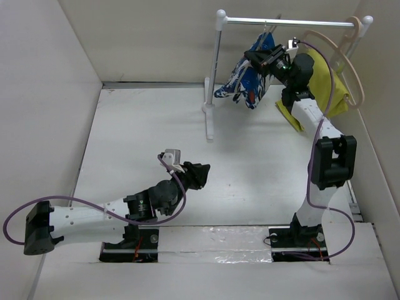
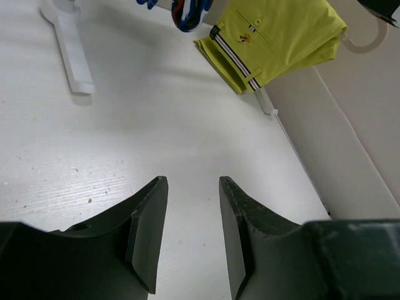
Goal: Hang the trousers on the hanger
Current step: Place the hanger at the clothesline.
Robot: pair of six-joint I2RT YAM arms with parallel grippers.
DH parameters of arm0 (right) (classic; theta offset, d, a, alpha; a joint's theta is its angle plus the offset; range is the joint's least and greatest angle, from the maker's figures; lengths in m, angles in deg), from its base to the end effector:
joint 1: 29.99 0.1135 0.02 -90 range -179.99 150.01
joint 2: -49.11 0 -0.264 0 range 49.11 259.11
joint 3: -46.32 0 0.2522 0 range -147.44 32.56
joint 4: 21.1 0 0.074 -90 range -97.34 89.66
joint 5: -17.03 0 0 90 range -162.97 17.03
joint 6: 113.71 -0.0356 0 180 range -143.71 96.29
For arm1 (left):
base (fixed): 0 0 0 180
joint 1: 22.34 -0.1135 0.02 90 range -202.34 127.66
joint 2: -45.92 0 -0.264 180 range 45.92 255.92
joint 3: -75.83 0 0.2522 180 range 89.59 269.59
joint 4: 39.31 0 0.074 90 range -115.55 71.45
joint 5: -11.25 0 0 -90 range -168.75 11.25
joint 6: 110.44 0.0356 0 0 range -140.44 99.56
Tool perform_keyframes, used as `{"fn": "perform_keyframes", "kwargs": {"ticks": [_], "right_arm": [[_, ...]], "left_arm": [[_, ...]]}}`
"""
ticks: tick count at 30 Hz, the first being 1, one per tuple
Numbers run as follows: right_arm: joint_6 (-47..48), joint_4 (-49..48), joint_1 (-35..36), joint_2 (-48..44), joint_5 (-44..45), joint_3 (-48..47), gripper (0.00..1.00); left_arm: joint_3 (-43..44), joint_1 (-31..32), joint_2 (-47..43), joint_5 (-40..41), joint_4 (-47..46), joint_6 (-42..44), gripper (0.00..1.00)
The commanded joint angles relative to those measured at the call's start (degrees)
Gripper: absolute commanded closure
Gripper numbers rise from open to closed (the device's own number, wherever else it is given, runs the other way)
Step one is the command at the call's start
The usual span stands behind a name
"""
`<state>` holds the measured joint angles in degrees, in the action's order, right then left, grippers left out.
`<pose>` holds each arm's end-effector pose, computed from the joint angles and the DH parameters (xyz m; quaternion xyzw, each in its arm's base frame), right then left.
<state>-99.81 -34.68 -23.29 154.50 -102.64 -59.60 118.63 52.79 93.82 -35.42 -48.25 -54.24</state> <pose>0.4389 0.0693 0.3959 0.1724 0.6036 0.6222 0.4677 0.0734 -0.1811 0.2937 -0.0283 0.6891 -0.4058 0.5997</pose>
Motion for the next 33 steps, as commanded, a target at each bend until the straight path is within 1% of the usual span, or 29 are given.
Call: {"fn": "perform_keyframes", "kwargs": {"ticks": [1,2,6,12,17,21,22,25,26,29,30,31,32,33], "right_arm": [[-0.2,-8.9,-2.8,0.7,-1.8,-8.5,1.00],[-0.7,-9.1,-2.8,1.5,-2.8,-10.9,1.00],[-1.3,-7.9,-4.0,4.1,-3.0,-15.3,1.00],[-2.2,-6.1,-6.3,7.5,-3.4,-18.4,1.00],[-1.8,-6.8,-6.9,8.3,-4.3,-16.4,1.00],[-2.1,-10.2,-6.9,7.6,-4.7,-11.1,0.99],[-2.0,-11.4,-6.9,7.0,-4.7,-10.2,0.97],[-2.0,-14.3,-6.9,5.8,-4.7,-6.3,0.84],[-2.0,-14.9,-6.9,5.5,-4.8,-5.6,0.77],[-1.3,-15.8,-6.9,3.9,-4.3,-3.6,0.67],[-0.9,-15.8,-6.9,3.3,-4.3,-3.2,0.60],[-0.5,-15.8,-6.9,2.8,-4.2,-2.1,0.56],[0.6,-15.7,-6.9,1.7,-4.2,-1.5,0.50],[1.2,-15.6,-6.9,1.0,-3.9,-0.9,0.47]], "left_arm": [[-0.5,-0.3,-0.3,-0.4,0.1,-2.0,0.65],[-0.2,-0.3,-0.4,-0.4,0.2,-1.9,0.65],[-0.5,-0.3,-0.1,-0.1,0.5,-1.9,0.65],[0.1,-0.3,1.9,-0.4,-0.1,-2.3,0.65],[0.6,-0.3,2.6,-0.4,-0.6,-2.1,0.65],[0.4,-0.3,2.9,0.0,-1.4,-1.9,0.65],[0.8,-0.3,3.2,0.0,-0.9,-1.4,0.65],[1.0,-0.3,3.5,0.7,-0.8,-1.2,0.64],[0.9,-0.3,3.4,1.0,-1.0,-1.1,0.64],[1.3,-0.3,3.5,0.9,-1.1,-0.2,0.64],[1.4,-0.3,3.6,1.1,-1.0,-0.2,0.64],[1.3,-0.3,3.5,1.5,-1.2,-0.2,0.64],[1.1,-0.3,3.5,2.0,-1.3,-0.2,0.64],[1.1,-0.3,3.4,2.2,-1.5,-0.2,0.64]]}}
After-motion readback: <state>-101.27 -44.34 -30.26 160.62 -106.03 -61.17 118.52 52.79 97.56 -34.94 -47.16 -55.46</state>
